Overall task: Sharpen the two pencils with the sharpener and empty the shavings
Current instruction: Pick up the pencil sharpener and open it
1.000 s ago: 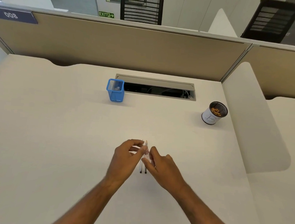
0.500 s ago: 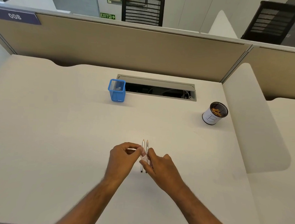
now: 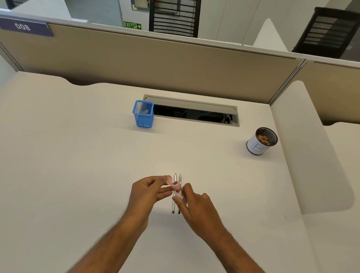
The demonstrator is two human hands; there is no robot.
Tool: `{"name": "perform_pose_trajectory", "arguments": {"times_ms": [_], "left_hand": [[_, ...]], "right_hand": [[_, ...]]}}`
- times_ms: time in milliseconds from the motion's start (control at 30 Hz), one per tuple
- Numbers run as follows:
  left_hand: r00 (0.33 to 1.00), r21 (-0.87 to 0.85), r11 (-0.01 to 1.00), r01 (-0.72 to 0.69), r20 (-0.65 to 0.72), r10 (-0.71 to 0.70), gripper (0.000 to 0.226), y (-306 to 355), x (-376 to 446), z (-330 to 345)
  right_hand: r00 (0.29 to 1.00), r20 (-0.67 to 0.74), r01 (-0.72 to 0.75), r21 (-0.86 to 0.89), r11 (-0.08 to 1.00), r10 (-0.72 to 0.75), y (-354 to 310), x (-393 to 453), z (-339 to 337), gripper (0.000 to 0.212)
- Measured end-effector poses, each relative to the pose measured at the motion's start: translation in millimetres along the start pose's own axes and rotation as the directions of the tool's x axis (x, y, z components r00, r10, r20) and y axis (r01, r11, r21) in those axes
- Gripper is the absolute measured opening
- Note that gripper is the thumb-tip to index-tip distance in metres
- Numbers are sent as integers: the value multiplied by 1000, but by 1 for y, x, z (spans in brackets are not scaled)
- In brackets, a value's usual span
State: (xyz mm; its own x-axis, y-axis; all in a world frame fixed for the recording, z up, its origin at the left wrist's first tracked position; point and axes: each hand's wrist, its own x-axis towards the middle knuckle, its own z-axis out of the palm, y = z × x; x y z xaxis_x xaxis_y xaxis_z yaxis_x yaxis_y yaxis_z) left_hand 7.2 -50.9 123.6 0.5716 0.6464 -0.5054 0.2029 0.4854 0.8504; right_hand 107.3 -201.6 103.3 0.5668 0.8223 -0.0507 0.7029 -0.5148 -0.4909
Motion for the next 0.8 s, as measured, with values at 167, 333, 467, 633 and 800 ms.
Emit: {"name": "perform_pose_trajectory", "arguments": {"times_ms": [167, 333, 467, 633, 800], "left_hand": [[997, -20, 999, -44, 58, 45, 16, 0, -4, 0], [990, 208, 974, -92, 126, 66, 35, -4, -9, 5], [994, 316, 944, -94, 90, 68, 29, -15, -9, 12], [981, 367, 911, -187, 114, 156, 18, -19, -2, 4], [956, 385, 875, -293, 99, 276, 26, -13, 8, -14]], "right_hand": [[993, 48, -116, 294, 949, 107, 3, -1, 1, 27], [991, 79, -136, 549, 825, 111, 1, 4, 4, 23], [995, 64, -95, 624, 775, 70, -2, 4, 8, 40], [986, 141, -154, 619, 770, 83, 2, 5, 16, 30], [960, 214, -266, 481, 835, 183, 25, 5, 28, 10]]}}
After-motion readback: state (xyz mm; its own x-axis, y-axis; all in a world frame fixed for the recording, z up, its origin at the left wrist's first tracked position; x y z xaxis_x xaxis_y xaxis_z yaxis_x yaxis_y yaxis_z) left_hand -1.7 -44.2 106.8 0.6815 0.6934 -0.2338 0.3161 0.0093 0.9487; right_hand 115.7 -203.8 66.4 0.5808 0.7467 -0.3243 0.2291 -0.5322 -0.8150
